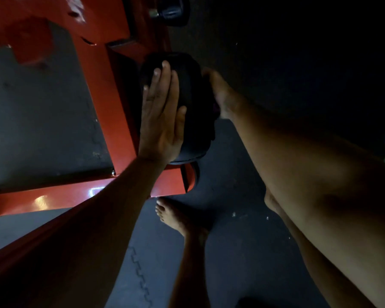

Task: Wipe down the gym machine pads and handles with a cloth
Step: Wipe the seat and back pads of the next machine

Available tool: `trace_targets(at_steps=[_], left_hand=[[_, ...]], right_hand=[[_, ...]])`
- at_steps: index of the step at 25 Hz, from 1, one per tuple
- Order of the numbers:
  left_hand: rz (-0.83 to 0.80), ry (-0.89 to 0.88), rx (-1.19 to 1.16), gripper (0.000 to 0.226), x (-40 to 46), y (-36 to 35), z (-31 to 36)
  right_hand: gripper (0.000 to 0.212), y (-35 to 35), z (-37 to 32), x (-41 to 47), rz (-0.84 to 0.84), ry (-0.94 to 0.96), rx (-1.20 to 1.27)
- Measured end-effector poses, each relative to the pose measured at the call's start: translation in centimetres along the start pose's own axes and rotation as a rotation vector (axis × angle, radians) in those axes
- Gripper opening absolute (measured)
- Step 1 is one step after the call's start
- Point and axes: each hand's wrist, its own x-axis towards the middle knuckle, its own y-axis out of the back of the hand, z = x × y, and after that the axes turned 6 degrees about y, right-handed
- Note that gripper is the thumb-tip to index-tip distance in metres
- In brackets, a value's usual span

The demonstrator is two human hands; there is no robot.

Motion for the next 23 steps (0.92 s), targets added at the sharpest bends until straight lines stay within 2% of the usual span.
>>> trace_targets(at_steps=[2, 5, 8, 9, 12, 15, 18, 20, 23], left_hand=[[-0.038, 0.003, -0.022, 0.058, -0.1, 0.6, -0.2], [-0.081, 0.042, 0.012, 0.057, 0.3, 1.0, 0.0], [-0.162, 0.132, 0.096, 0.06, 0.1, 2.0, 1.9], [-0.197, 0.166, 0.094, 0.062, 0.0, 2.8, 3.1], [-0.233, 0.255, 0.016, 0.066, -0.2, 7.5, 10.6], [-0.271, 0.228, -0.098, 0.067, 0.1, 13.7, 20.3], [-0.364, 0.014, -0.095, 0.069, 3.0, 21.9, 27.2], [-0.241, -0.089, 0.024, 0.067, 7.3, 27.8, 27.8], [-0.028, 0.02, 0.179, 0.068, 14.8, 35.4, 23.9]], right_hand=[[0.037, 0.7, 2.0, -3.6, -0.02, -0.033, -0.137], [0.042, 1.7, 1.7, -12.5, 0.033, -0.134, -0.157], [0.054, 7.2, 4.8, -15.6, -0.003, -0.155, -0.298], [0.057, 8.2, 4.1, -16.7, 0.068, -0.157, -0.328], [0.023, 10.6, -0.4, -22.3, 0.163, -0.097, -0.14], [0.025, 11.4, -6.2, -28.4, 0.125, 0.0, -0.119], [0.03, 10.8, -11.4, -34.3, 0.086, 0.108, -0.142], [0.027, 10.3, -13.7, -37.3, 0.074, 0.165, -0.173], [0.022, 9.6, -16.3, -39.9, 0.067, 0.267, -0.242]])
